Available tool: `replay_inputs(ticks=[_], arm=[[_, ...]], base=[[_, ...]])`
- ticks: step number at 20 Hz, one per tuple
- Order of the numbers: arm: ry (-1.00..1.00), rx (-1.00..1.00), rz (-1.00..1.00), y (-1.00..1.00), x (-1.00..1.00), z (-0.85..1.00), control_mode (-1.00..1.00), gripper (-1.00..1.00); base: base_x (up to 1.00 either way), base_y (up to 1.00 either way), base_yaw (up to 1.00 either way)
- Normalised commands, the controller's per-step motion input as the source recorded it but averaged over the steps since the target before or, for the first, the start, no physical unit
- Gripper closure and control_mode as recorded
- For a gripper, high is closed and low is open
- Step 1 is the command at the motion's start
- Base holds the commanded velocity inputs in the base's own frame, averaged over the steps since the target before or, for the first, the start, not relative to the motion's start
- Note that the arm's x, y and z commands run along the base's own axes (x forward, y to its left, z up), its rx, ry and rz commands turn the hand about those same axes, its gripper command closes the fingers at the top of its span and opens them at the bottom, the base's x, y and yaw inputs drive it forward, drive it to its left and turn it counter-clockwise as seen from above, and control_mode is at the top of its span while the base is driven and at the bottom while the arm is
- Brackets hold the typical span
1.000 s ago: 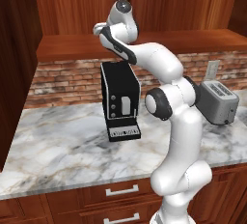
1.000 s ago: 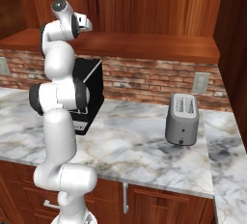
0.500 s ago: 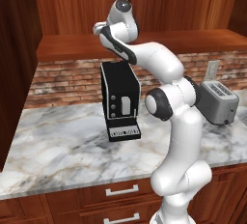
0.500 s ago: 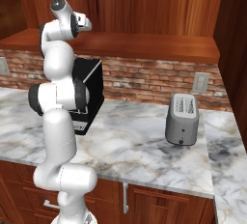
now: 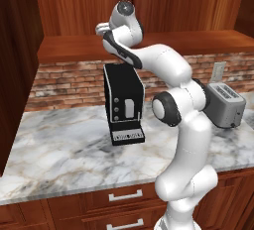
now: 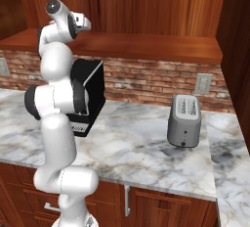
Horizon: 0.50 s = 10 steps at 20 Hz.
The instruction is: Pick the tangerines from the cabinet and place them in one bowl. Pick the broccoli from the sink and place it in the other bowl.
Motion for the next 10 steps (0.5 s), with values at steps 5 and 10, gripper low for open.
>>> replay_inputs(ticks=[5,10], arm=[[0.0,0.0,-0.05,0.0,-0.29,0.14,-1.0,1.0],[0.03,0.02,-0.06,-0.03,-0.47,0.16,-1.0,1.0]], base=[[0.0,0.0,0.0],[0.0,0.0,0.0]])
